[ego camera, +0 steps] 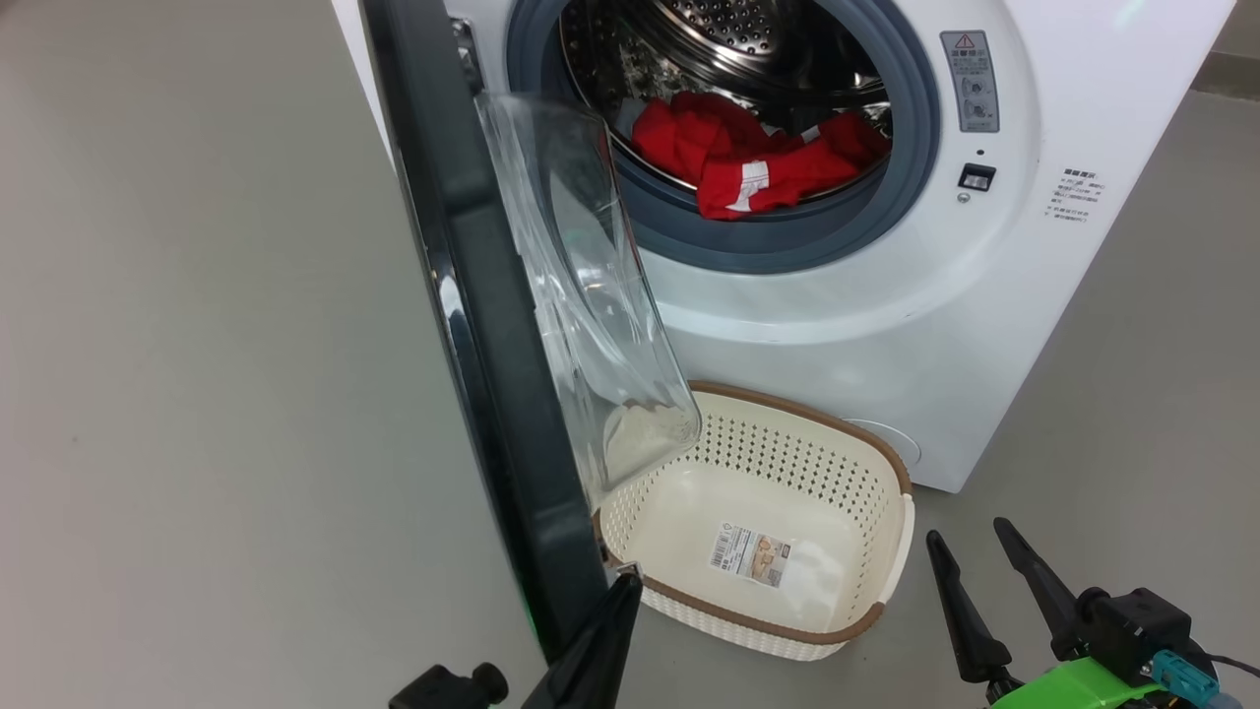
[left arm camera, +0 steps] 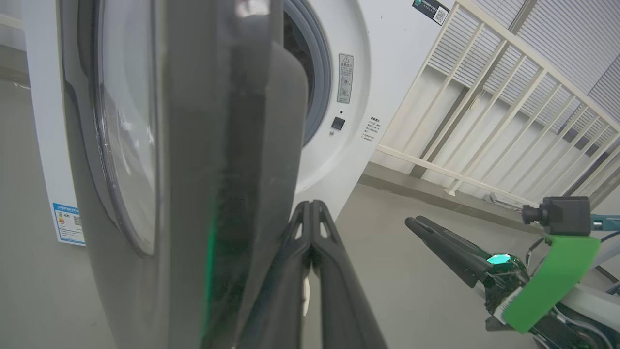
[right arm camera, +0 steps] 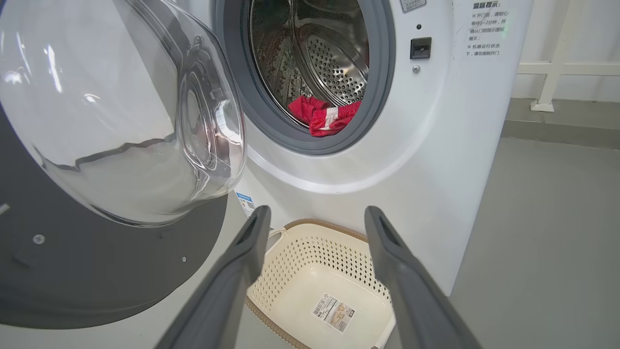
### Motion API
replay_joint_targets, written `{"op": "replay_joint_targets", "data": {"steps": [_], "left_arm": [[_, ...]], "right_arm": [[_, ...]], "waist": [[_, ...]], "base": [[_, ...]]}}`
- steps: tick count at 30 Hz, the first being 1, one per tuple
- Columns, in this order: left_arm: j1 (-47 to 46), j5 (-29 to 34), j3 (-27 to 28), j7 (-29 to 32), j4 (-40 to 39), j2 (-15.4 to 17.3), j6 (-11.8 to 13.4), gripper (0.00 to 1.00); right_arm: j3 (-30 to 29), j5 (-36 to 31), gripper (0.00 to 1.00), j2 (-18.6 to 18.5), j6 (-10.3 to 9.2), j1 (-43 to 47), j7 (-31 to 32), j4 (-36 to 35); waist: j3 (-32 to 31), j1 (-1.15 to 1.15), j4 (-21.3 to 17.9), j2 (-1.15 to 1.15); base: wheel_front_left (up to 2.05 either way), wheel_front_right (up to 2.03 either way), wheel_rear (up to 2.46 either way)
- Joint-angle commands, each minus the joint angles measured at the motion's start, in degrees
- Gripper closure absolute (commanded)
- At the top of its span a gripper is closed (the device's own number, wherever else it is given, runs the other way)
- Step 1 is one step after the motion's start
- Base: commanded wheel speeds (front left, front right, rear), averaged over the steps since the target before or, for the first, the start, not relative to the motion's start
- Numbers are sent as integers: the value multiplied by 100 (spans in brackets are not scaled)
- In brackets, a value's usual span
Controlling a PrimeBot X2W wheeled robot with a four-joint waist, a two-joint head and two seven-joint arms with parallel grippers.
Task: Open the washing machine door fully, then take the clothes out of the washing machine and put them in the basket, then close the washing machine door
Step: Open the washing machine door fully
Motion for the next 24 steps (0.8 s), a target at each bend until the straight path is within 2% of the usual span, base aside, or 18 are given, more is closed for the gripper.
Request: {"op": "replay_joint_targets", "data": {"steps": [1, 14, 22, 24], "left_arm": [[-137, -58, 364, -29, -41, 22, 63, 100], [148, 26, 1216, -29, -133, 22, 406, 100], [240, 220, 2081, -29, -145, 22, 603, 100], [204, 286, 2443, -29, -140, 22, 667, 100]], "right_arm": [[105, -15, 0, -32, 28, -136, -78, -153], [140, -14, 0, -26, 28, -164, -78, -157], [157, -7, 0, -48, 28, -188, -78, -164], [159, 0, 0, -59, 28, -193, -78, -156]], "waist": [[-2, 0, 16, 0], [28, 0, 99, 0], [74, 0, 103, 0], [88, 0, 92, 0]], "base": [[0, 0, 0], [0, 0, 0], [0, 0, 0], [0, 0, 0]]}}
